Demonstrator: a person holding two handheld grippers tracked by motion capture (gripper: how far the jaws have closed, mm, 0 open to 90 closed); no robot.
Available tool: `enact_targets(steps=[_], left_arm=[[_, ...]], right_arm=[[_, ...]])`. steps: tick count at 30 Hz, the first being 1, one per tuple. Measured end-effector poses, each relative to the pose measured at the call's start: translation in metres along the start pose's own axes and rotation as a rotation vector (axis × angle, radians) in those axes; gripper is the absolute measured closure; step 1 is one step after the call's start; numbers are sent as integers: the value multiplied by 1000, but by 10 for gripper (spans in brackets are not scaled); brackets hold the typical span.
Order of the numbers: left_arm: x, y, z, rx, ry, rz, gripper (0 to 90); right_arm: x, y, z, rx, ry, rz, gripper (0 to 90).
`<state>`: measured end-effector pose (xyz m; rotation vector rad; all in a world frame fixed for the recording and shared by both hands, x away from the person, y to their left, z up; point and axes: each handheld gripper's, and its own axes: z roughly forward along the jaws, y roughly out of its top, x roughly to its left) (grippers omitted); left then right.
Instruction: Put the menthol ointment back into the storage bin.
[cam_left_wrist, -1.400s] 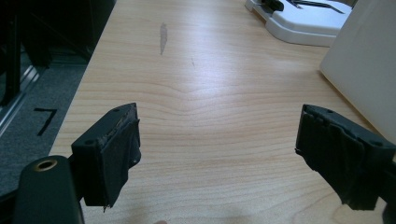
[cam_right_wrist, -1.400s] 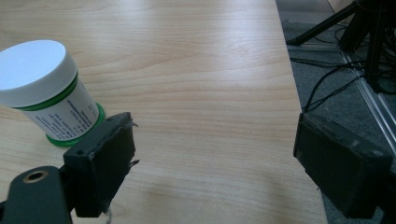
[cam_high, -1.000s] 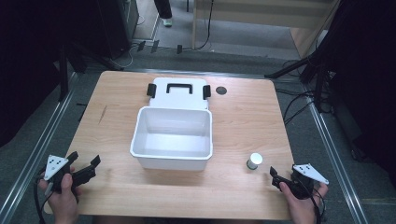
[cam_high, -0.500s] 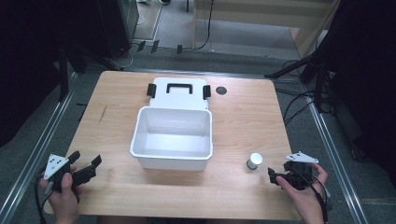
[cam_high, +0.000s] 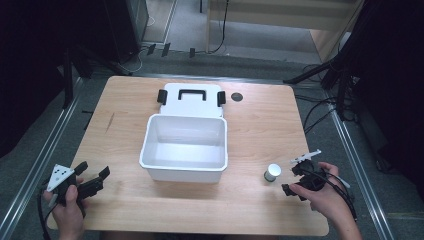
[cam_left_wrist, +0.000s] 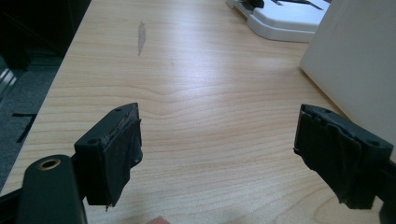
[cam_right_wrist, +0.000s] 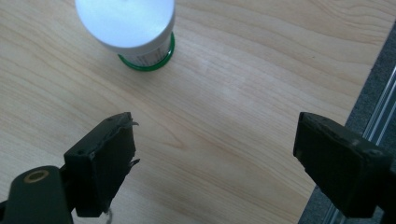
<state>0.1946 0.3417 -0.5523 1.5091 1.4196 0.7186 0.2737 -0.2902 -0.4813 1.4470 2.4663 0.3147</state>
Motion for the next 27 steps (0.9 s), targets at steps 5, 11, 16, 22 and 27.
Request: enact_targets(steps=[5, 11, 16, 22, 27], left_arm=[[0, 0, 1, 4, -4, 0, 156], [0, 0, 1, 4, -8, -1, 156], [0, 0, 1, 6, -9, -2, 157], [0, 0, 1, 9, -12, -5, 157], [1, 1, 1, 16, -16, -5, 157]], right_arm=[[2, 4, 4, 73, 27, -57, 137], [10, 11, 10, 154, 76, -113, 140], [18, 18, 11, 174, 100, -124, 152], [24, 26, 11, 204, 102, -139, 144], [29, 36, 9, 201, 102, -156, 145]])
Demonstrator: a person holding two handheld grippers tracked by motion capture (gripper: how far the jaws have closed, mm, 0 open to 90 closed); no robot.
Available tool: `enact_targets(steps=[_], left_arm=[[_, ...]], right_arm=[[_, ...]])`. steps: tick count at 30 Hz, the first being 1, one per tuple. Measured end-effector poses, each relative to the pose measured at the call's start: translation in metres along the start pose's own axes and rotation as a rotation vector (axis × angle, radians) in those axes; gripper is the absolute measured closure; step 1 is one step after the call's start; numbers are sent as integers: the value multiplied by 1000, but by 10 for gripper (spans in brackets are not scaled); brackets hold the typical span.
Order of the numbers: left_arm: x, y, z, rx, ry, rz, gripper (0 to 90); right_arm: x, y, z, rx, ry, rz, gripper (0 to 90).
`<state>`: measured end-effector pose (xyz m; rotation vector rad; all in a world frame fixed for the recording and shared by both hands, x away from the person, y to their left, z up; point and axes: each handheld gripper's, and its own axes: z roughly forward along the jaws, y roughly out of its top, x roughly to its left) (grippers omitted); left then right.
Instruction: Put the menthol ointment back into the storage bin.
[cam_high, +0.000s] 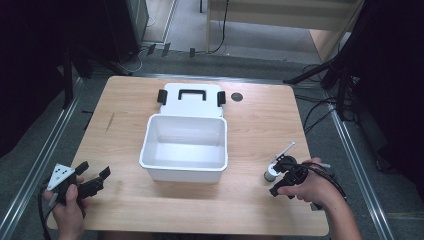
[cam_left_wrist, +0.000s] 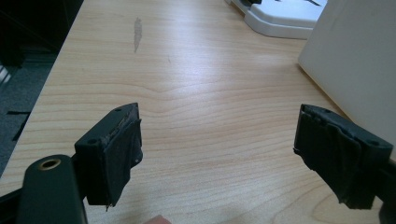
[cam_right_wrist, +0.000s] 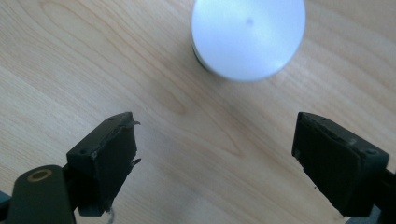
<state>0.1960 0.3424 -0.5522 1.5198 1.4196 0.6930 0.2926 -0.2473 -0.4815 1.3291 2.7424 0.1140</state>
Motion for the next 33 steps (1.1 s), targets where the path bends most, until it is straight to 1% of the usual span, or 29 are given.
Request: enact_targets(steps=[4, 6, 8, 9, 11, 13, 14, 17, 18, 19, 20, 21, 23, 26, 29, 30, 31, 32, 33], left_arm=[[0, 0, 0, 1, -2, -2, 157], [0, 0, 0, 0, -4, -4, 157], [0, 0, 1, 3, -4, -2, 157], [1, 0, 1, 8, -4, 1, 157], [1, 0, 1, 9, -4, 1, 157], [1, 0, 1, 8, -4, 0, 157], [1, 0, 1, 8, -4, 0, 157], [0, 0, 1, 6, -5, -3, 157], [0, 0, 1, 6, -5, -3, 157], [1, 0, 1, 7, -6, -3, 157], [0, 0, 1, 8, -8, -3, 157], [0, 0, 1, 9, -8, -2, 157], [0, 0, 1, 9, -8, -2, 157], [1, 0, 1, 10, -10, -4, 157], [1, 0, 1, 10, -10, -5, 157], [1, 0, 1, 10, -11, -5, 157], [1, 0, 1, 10, -11, -5, 157], [1, 0, 1, 10, -11, -5, 157], [1, 0, 2, 10, -11, -6, 157]], right_arm=[[1, 7, -1, -13, 4, -11, 162], [1, 10, -1, -14, 4, -30, 169], [2, 12, -1, -14, 3, -27, 176], [0, 16, -2, -23, 0, -23, 193], [0, 17, -3, -27, 0, -20, 200], [-3, 23, -4, -44, -2, 5, 226], [-3, 23, -4, -44, -2, 5, 226], [-5, 29, -4, -52, 2, 16, 293], [-5, 29, -4, -52, 2, 16, 293], [-5, 32, -4, -56, 18, 34, 326], [-5, 32, -4, -56, 18, 34, 326], [-5, 33, -4, -56, 21, 46, 342], [-7, 35, -3, -60, 21, 52, 377], [-10, 38, -2, -57, 21, 68, 411], [-11, 40, 0, -46, 42, 109, 443], [-11, 41, 0, -43, 44, 110, 455], [-12, 42, 1, -33, 44, 112, 491], [-12, 42, 1, -33, 44, 112, 491], [-13, 42, 0, -28, 40, 118, 512]])
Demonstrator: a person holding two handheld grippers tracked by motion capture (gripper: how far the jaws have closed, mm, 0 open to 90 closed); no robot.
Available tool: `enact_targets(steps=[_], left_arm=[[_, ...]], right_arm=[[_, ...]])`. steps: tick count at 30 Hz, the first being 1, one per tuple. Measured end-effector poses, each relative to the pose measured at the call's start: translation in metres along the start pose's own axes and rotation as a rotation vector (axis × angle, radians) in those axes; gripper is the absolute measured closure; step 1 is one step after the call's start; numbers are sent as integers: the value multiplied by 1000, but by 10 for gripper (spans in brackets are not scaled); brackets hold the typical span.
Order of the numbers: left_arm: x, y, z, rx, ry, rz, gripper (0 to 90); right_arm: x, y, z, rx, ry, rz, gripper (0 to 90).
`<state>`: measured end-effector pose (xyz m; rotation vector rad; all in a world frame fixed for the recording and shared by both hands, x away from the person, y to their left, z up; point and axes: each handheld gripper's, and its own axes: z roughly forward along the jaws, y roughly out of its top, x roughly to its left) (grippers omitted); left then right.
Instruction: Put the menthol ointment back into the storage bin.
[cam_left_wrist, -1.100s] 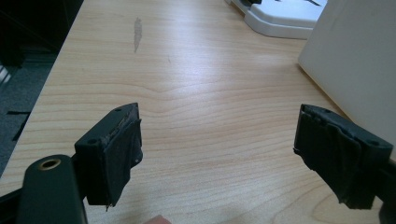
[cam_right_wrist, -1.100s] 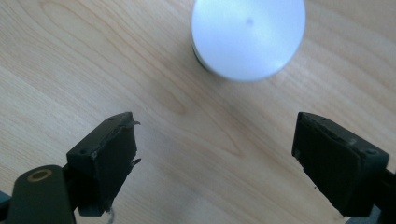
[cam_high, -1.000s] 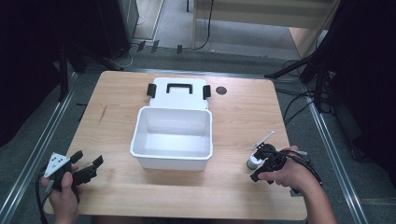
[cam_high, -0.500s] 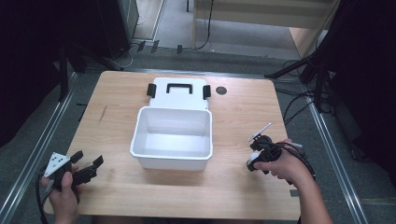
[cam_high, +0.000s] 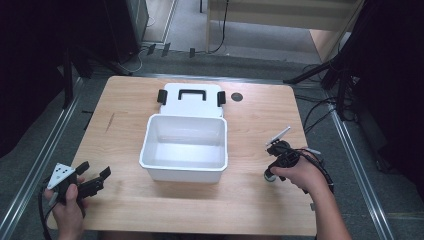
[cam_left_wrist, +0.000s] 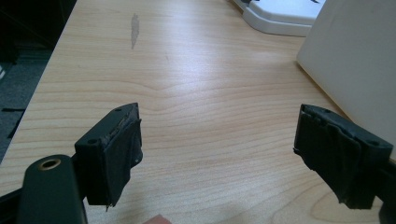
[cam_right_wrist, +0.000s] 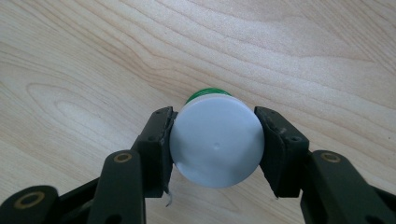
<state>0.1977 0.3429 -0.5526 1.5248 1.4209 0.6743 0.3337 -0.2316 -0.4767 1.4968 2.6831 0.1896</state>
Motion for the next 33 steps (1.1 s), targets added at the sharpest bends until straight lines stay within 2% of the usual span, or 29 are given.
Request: enact_targets(steps=[6, 15, 23, 29, 33], left_arm=[[0, 0, 0, 1, 1, 1, 157], [0, 0, 0, 1, 0, -1, 157], [1, 0, 0, 3, -2, -5, 157], [1, 0, 0, 5, -2, -9, 157], [1, 0, 0, 3, -1, -11, 157]], right_arm=[[2, 1, -3, 6, 16, -12, 516], [14, 9, -24, -15, 26, -48, 516], [24, 21, -40, -19, 44, -65, 517], [30, 31, -49, -9, 76, -62, 517], [35, 39, -57, -7, 83, -83, 517]])
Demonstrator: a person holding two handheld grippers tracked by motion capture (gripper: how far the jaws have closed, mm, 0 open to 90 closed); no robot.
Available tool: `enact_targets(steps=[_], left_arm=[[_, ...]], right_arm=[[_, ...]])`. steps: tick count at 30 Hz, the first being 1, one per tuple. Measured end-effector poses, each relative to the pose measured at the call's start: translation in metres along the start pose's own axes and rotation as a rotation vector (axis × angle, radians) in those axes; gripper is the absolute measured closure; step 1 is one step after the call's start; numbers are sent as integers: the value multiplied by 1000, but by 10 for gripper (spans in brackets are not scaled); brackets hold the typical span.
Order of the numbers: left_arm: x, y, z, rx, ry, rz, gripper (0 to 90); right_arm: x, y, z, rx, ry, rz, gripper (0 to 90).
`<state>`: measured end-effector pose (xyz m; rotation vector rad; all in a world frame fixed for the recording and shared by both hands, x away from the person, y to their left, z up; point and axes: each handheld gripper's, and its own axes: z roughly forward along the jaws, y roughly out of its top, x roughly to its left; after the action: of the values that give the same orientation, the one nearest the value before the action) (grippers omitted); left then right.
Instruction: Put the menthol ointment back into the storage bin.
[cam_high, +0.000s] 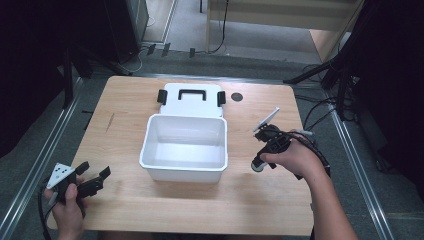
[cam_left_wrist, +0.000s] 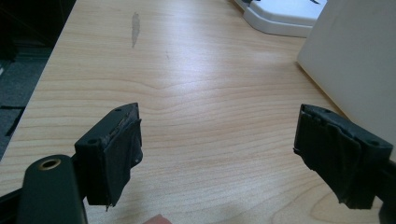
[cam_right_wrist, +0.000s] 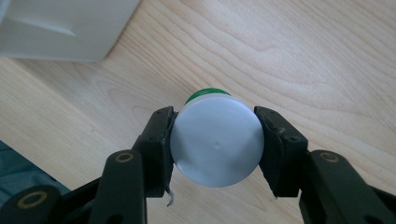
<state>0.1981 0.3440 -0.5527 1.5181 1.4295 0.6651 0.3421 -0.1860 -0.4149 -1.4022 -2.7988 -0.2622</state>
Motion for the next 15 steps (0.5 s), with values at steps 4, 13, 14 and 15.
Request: enact_targets(steps=[4, 13, 14, 15], left_arm=[[0, 0, 0, 0, 0, -2, 157], [1, 0, 0, 3, -2, -4, 157], [1, 0, 0, 4, -2, -4, 157], [1, 0, 0, 5, -3, -6, 157]], right_arm=[[5, 8, -7, 4, -9, -14, 517], [16, 22, -20, 3, -11, -40, 517], [18, 24, -22, 5, -15, -50, 517], [20, 27, -25, 8, -17, -52, 517]])
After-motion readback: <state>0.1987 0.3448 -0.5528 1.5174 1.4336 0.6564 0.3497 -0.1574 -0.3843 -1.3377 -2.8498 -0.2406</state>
